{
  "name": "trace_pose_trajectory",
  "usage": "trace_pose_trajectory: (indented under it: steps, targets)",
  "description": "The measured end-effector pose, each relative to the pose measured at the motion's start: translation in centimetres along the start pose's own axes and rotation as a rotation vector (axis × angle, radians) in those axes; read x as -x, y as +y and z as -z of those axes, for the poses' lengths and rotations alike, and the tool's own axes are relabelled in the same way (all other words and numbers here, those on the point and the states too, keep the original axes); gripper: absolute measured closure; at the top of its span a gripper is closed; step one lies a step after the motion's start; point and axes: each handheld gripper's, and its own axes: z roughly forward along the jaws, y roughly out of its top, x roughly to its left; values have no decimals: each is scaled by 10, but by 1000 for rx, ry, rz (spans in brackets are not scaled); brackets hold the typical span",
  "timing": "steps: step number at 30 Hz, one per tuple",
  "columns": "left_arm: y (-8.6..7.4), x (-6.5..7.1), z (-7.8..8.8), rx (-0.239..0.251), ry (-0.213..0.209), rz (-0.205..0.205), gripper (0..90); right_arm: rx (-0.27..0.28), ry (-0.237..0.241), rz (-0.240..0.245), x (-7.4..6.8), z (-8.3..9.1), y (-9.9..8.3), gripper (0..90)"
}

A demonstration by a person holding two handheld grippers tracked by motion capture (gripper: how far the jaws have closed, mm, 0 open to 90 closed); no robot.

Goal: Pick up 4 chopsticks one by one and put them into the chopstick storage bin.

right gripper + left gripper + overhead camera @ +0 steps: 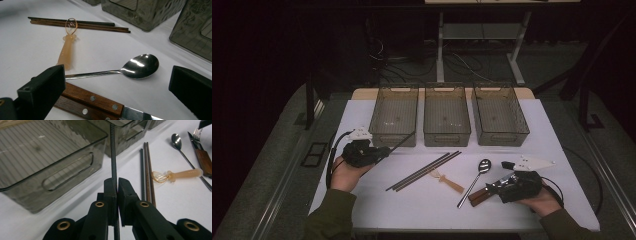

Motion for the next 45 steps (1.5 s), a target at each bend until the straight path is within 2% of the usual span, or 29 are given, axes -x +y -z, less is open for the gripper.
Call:
trace_pose_trajectory:
  steps: [13, 22, 36, 45]
  targets:
    - [6, -15, 2, 21, 39, 26, 853, -3, 3, 2, -1, -1, 0, 8]
    - [18, -22, -1, 23, 52, 39, 853, -2, 1, -2, 0, -1, 0, 8]
    - [49, -38, -6, 74, 45, 65, 853, 0, 0, -11, 0, -1, -1, 8]
    - [70, -56, -18, 91, 50, 111, 853, 2, 2, -12, 0, -1, 0, 8]
